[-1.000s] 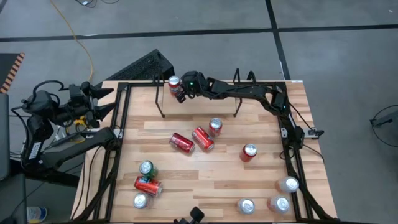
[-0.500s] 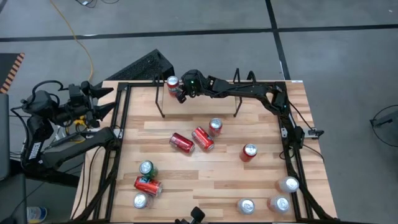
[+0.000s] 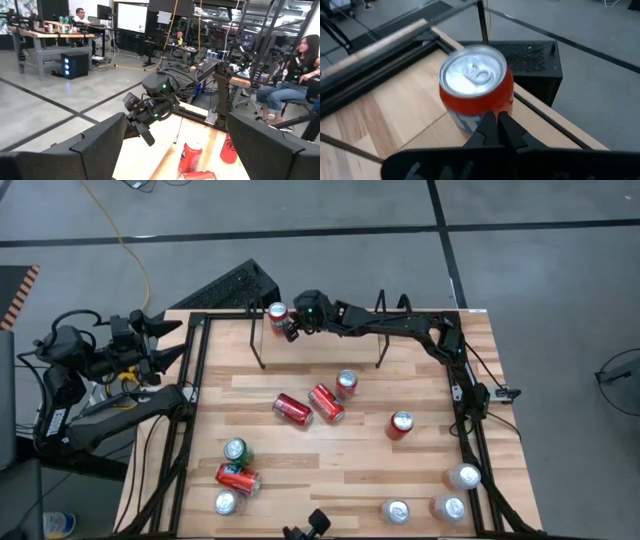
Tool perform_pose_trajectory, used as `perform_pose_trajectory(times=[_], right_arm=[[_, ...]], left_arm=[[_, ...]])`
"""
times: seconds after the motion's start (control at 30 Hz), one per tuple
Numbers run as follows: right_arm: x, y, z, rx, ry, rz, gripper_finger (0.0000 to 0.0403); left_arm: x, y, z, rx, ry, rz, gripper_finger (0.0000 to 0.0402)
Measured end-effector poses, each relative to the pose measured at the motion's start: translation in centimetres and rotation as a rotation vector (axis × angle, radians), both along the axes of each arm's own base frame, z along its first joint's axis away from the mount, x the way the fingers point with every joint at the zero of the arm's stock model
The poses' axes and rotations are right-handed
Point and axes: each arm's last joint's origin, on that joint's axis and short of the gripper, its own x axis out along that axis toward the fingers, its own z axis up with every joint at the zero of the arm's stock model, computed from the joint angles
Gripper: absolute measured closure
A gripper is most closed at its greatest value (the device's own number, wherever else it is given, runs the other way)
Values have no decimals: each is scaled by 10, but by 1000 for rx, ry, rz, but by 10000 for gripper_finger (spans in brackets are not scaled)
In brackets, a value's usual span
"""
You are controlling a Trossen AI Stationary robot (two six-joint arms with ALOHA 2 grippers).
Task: Place canned beverage on shelf
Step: Put the red soda can on the shelf
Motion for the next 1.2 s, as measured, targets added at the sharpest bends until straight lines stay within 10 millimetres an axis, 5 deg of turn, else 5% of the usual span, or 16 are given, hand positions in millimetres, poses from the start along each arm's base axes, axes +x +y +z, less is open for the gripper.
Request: perform_pose_trajectory(times=[0.87,1.2], right_arm=[[3,-3,7,11,-106,7,403],[0,10,-7,32,63,-44,403]], left_arm=[[0,0,0,7,0,11,70],[0,0,0,7,0,10,70]])
